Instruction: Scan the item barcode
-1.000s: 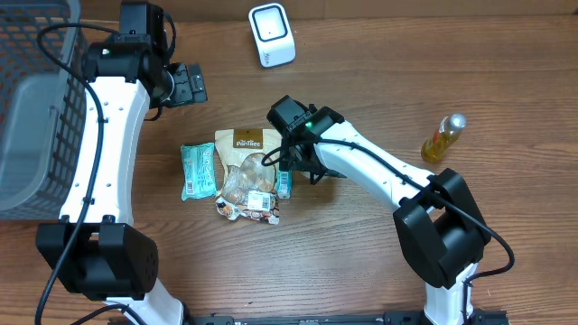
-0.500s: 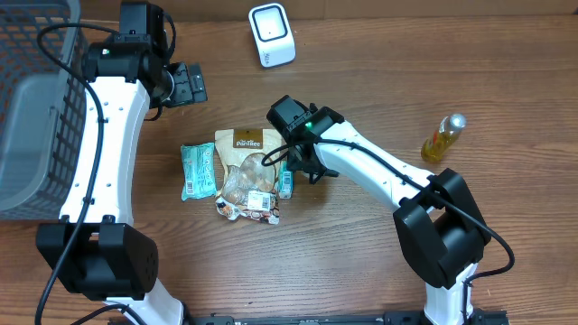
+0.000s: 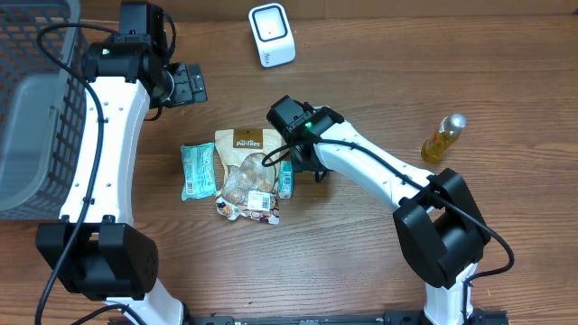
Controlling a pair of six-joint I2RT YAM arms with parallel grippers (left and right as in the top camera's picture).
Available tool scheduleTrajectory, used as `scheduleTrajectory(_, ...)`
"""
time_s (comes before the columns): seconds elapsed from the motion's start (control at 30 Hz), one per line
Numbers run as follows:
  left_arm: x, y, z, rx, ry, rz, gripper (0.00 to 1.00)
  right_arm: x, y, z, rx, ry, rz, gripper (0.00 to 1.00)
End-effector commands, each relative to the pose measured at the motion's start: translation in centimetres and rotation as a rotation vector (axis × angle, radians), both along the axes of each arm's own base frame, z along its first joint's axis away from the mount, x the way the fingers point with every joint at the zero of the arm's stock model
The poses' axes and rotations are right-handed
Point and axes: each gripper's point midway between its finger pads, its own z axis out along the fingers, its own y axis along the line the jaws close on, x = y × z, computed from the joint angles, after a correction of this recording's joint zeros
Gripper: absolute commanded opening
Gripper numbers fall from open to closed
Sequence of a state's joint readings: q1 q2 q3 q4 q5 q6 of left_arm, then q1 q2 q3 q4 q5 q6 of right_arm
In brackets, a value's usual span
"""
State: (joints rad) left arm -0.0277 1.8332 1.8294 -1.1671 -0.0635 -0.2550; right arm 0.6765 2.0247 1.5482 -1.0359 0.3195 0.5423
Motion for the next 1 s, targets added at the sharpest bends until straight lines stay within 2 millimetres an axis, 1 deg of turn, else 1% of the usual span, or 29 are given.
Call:
scheduleTrajectory(0.0,0.1,-0.3,0.7,-0.004,-0.020,-0.003,0.99,0.4,-0.6,0.2,-0.064,-0.013,0.093,0.63)
scheduleTrajectory(0.07,0.1,-0.3,0.7,-0.004,-0.020,-0.003,1.00,0.5,-0.4,0.2,-0.058,-0.017,0.093,0.75)
scheduleTrajectory(0.1,0.1,-0.3,0.7,-0.004,-0.020,-0.003,1.00,0.5,-0.4,0.1,-0.055,-0.016,0.093,0.91)
scheduleTrajectory(0.13,0.1,-0.3,0.7,-0.004,-0.020,-0.003,0.99,0.5,-0.3,0.1,-0.053,-0.014,0.093,1.00)
scheduleTrajectory(0.3,0.1,-0.3,0.7,-0.004,-0.020,-0.003,0.99,0.4,-0.4,0.2,-0.048,-0.015,0.070,1.00)
scheduleTrajectory(0.37,0.1,-0.3,0.7,-0.004,-0.020,-0.003,1.00,0.5,-0.2,0.5,-0.040,-0.019,0.062,1.00)
scheduleTrajectory(0.5,0.1,-0.3,0.7,-0.004,-0.020,-0.003,1.00,1.1,0.2,2.3,-0.028,-0.034,0.062,1.00)
scheduleTrajectory(0.57,0.1,-0.3,0.7,-0.004,-0.020,-0.004,1.00,1.3,0.4,2.7,-0.023,-0.041,0.062,1.00)
scheduleTrajectory(0.63,0.1,-0.3,0.7,-0.004,-0.020,-0.003,0.99,1.2,0.5,2.6,-0.016,-0.036,0.062,1.00)
scheduleTrajectory(0.77,0.1,-0.3,0.7,-0.004,-0.020,-0.003,0.99,0.8,1.1,2.2,0.053,0.013,0.057,1.00)
scheduleTrajectory(0.8,0.1,-0.3,0.7,-0.004,-0.020,-0.003,0.99,0.9,1.0,2.1,0.065,0.020,0.052,1.00)
scheduleTrajectory(0.93,0.1,-0.3,0.7,-0.004,-0.020,-0.003,1.00,1.8,-0.4,2.0,0.096,0.035,0.006,1.00)
scheduleTrajectory(0.97,0.1,-0.3,0.7,-0.004,-0.020,-0.003,1.00,1.8,-0.4,1.9,0.120,0.053,0.006,1.00)
